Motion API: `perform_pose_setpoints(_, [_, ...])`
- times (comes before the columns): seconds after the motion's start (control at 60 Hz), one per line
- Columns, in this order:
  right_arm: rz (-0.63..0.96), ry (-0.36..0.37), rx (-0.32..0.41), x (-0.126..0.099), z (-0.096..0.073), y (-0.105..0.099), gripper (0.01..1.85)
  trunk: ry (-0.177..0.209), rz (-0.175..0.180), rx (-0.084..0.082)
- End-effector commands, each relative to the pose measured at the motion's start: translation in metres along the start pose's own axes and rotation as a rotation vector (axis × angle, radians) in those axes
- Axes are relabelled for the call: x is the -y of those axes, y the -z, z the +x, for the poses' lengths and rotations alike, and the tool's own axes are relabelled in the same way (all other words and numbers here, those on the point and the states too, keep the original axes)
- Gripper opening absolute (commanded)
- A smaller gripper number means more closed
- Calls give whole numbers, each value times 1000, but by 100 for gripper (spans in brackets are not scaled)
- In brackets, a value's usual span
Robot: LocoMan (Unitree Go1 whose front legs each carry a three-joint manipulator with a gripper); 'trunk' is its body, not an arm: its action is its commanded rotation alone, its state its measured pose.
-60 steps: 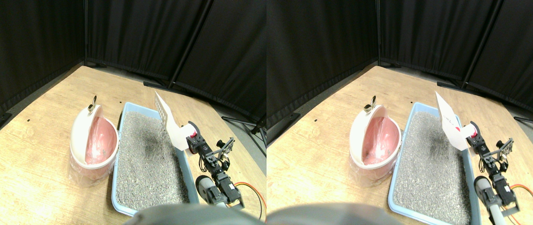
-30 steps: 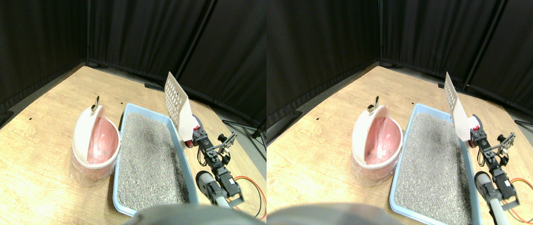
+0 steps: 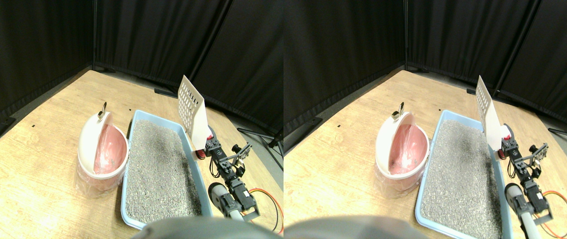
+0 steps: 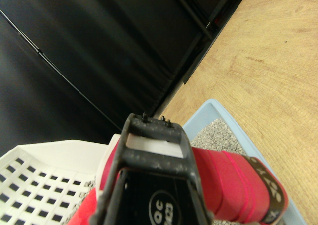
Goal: Scoop (unimanual)
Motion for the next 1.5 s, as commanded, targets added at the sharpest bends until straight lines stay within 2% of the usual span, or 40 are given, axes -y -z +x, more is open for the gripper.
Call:
perform_pose_setpoints(0.017, [-10,-75,17,-12,0,-2,5,-18,-5,2])
perform_pose_setpoints(0.083, [-181,-107,56,-14,-1,-3,5,-21,-6,1])
perform_pose_setpoints(0.217, [-320,-115,58,-20,-5,-5,5,-26,-7,1])
perform_pose_setpoints(0.267, [-434,-127,55,-22,-5,-6,5,-26,-7,1])
perform_pose_setpoints(0.417, [-541,-137,41,-26,-3,-6,5,-26,-7,1])
perform_pose_setpoints(0.45, [-549,-136,41,-27,-2,-6,5,-37,-9,0])
perform_pose_setpoints(0.583, [-662,-151,-1,-28,1,-5,5,-37,-9,0])
perform_pose_setpoints(0.6, [-691,-153,-6,-29,1,-5,5,-49,-12,1])
perform_pose_setpoints(0.667, [-740,-154,-13,-30,3,-5,5,-53,-13,1])
perform_pose_setpoints(0.75, [-800,-120,-4,-32,3,-5,5,-57,-15,1])
perform_pose_setpoints(0.783, [-804,-139,-14,-32,5,-5,5,-57,-15,1])
perform_pose_setpoints(0.95, [-813,-119,-29,-34,9,-3,5,-57,-15,1])
perform_pose_setpoints(0.967, [-811,-124,-31,-34,9,-3,5,-74,-19,7])
perform_pose_setpoints(1.067, [-814,-129,-34,-35,12,-2,5,-74,-19,7])
perform_pose_setpoints(1.083, [-815,-130,-36,-35,12,-1,5,-88,-23,11])
perform_pose_setpoints(1.2, [-802,-135,-49,-36,16,2,5,-98,-27,13])
perform_pose_setpoints(1.333, [-842,-168,-50,-38,18,7,5,-110,-31,15])
perform_pose_setpoints(1.35, [-865,-203,-55,-38,19,8,5,-110,-31,15])
perform_pose_setpoints(1.383, [-906,-202,-55,-39,19,10,5,-110,-31,15])
perform_pose_setpoints(1.4, [-910,-215,-61,-40,20,10,5,-120,-34,18])
perform_pose_setpoints(1.5, [-903,-211,-64,-42,20,13,5,-120,-34,18])
